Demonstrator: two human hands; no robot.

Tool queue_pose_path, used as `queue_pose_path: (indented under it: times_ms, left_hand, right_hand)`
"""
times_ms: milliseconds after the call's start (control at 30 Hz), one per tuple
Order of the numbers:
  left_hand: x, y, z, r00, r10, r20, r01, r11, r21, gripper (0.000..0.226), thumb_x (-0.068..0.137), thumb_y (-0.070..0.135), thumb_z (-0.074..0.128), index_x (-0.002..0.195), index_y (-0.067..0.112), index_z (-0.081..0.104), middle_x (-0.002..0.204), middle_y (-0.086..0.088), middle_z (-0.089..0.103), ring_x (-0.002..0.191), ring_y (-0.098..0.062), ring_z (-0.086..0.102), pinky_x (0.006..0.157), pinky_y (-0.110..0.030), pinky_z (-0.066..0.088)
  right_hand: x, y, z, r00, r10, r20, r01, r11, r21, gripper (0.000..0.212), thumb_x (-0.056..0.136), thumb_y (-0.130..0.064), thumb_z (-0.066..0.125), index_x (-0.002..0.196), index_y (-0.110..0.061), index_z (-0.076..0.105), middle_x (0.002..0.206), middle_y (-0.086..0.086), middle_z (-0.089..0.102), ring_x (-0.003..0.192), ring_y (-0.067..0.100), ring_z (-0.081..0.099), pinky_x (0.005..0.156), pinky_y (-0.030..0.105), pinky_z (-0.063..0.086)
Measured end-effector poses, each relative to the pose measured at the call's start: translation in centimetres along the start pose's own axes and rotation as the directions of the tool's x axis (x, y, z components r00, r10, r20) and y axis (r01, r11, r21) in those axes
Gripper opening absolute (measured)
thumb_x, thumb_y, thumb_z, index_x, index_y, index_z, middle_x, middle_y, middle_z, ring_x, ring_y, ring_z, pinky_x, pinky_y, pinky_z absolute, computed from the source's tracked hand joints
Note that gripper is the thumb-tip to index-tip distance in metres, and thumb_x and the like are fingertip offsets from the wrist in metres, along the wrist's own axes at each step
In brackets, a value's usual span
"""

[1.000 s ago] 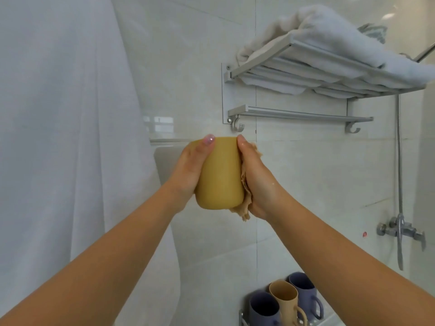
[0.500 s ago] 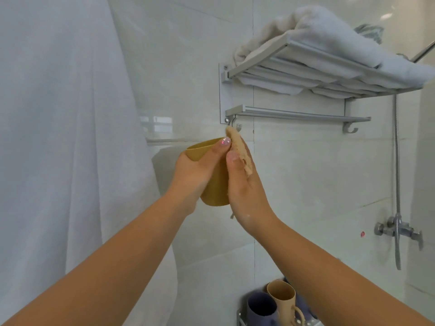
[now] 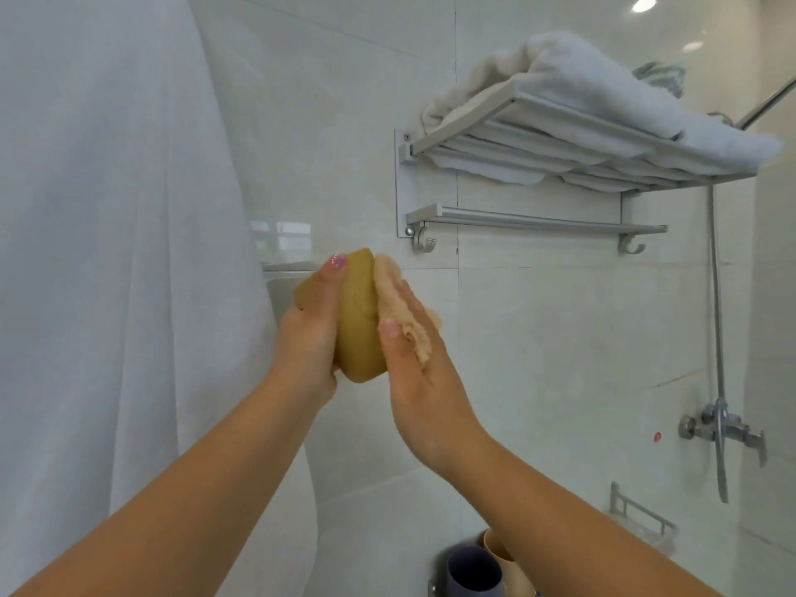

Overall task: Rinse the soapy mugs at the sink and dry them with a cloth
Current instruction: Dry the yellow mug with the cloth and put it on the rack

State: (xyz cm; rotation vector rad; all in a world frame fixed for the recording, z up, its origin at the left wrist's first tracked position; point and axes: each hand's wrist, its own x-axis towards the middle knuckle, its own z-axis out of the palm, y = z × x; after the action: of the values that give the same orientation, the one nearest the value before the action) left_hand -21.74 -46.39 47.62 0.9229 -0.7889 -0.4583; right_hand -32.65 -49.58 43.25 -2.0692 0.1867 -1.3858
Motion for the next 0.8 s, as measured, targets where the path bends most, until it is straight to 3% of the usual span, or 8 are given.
queue_pose_path:
  times_ms: [67, 233, 300, 367, 467, 567, 700, 800]
  left_hand:
    - [0.0, 0.1, 0.0, 0.999, -0.014, 0.047, 0.015, 1.000, -0.016, 0.094, 0.044, 0.076, 0.065, 0.120, 0.021, 0.065, 0.107, -0.002, 0.074, 0.097, -0.019, 0.071, 0.088, -0.040, 0.056]
    - [-0.8, 0.3, 0.4, 0.985, 0.004, 0.172, -0.004, 1.000, 0.000, 0.078, 0.062, 0.068, 0.074, 0.123, 0.021, 0.063, 0.112, -0.001, 0.073, 0.101, -0.017, 0.070, 0.084, -0.037, 0.056]
    - [-0.9, 0.3, 0.6, 0.983, -0.034, 0.179, 0.037, 0.999, -0.014, 0.078, 0.060, 0.068, 0.065, 0.122, 0.021, 0.064, 0.111, -0.001, 0.073, 0.101, -0.016, 0.070, 0.087, -0.039, 0.055]
    - [-1.2, 0.3, 0.9, 0.977, -0.068, 0.201, 0.072, 0.997, -0.009, 0.076, 0.059, 0.066, 0.057, 0.120, 0.021, 0.065, 0.108, -0.001, 0.074, 0.102, -0.017, 0.070, 0.089, -0.040, 0.055]
    - [-1.4, 0.2, 1.0, 0.978, -0.105, 0.180, 0.114, 0.993, -0.038, 0.066, 0.066, 0.066, 0.055, 0.113, 0.022, 0.066, 0.098, 0.000, 0.076, 0.095, -0.017, 0.071, 0.086, -0.041, 0.055]
    - [-1.3, 0.2, 0.5, 0.973, -0.129, 0.191, 0.144, 0.987, -0.067, 0.046, 0.084, 0.062, 0.048, 0.102, 0.024, 0.067, 0.090, 0.002, 0.077, 0.087, -0.015, 0.072, 0.082, -0.040, 0.055]
    - [-1.6, 0.4, 0.5, 0.958, -0.128, 0.257, 0.142, 0.989, -0.038, 0.058, 0.068, 0.065, 0.052, 0.105, 0.023, 0.068, 0.100, -0.001, 0.076, 0.100, -0.020, 0.069, 0.093, -0.045, 0.052]
    - [-1.7, 0.5, 1.3, 0.946, -0.126, 0.299, 0.125, 0.992, 0.024, 0.062, 0.062, 0.064, 0.051, 0.105, 0.023, 0.068, 0.099, -0.001, 0.076, 0.100, -0.020, 0.069, 0.092, -0.043, 0.052]
  right_hand:
    - [0.4, 0.0, 0.0, 0.996, -0.086, -0.002, 0.085, 0.992, -0.089, 0.055, 0.090, -0.063, 0.022, 0.144, -0.055, 0.015, 0.156, -0.027, 0.012, 0.141, -0.011, 0.007, 0.121, 0.033, 0.013]
    - [3.5, 0.3, -2.0, 0.999, -0.028, -0.018, 0.028, 0.999, -0.016, 0.052, 0.095, -0.056, 0.022, 0.146, -0.050, 0.026, 0.145, -0.030, 0.033, 0.144, 0.005, 0.021, 0.113, 0.039, 0.030]
    - [3.8, 0.5, -2.4, 0.999, 0.014, -0.029, -0.014, 1.000, -0.007, 0.047, 0.094, -0.056, 0.020, 0.140, -0.057, 0.032, 0.135, -0.041, 0.036, 0.142, 0.015, 0.029, 0.088, 0.024, 0.041]
    - [4.0, 0.2, -2.4, 0.993, 0.026, -0.118, -0.023, 0.999, 0.023, 0.047, 0.095, -0.052, 0.021, 0.135, -0.048, 0.047, 0.132, -0.026, 0.052, 0.123, 0.015, 0.053, 0.066, 0.011, 0.039]
    - [5.2, -1.1, -3.9, 0.862, 0.396, -0.317, -0.209, 0.846, 0.490, 0.039, 0.100, -0.036, 0.032, 0.097, -0.024, 0.068, 0.097, -0.003, 0.071, 0.078, 0.012, 0.064, 0.059, 0.020, 0.047]
    - [6.0, -2.1, -6.8, 0.756, 0.582, -0.299, -0.145, 0.594, 0.791, 0.036, 0.098, -0.035, 0.037, 0.074, -0.017, 0.056, 0.065, -0.001, 0.058, 0.065, 0.016, 0.055, 0.063, 0.027, 0.042]
    - [6.2, -1.7, -6.6, 0.832, 0.366, -0.418, -0.243, 0.916, 0.319, 0.026, 0.090, -0.050, 0.036, 0.080, -0.040, 0.058, 0.068, -0.021, 0.051, 0.062, 0.003, 0.045, 0.059, 0.025, 0.029]
    - [5.6, -1.5, -4.9, 0.970, 0.133, -0.205, -0.146, 0.988, -0.051, 0.033, 0.101, -0.041, 0.031, 0.088, -0.034, 0.060, 0.076, -0.019, 0.055, 0.068, 0.005, 0.052, 0.060, 0.028, 0.039]
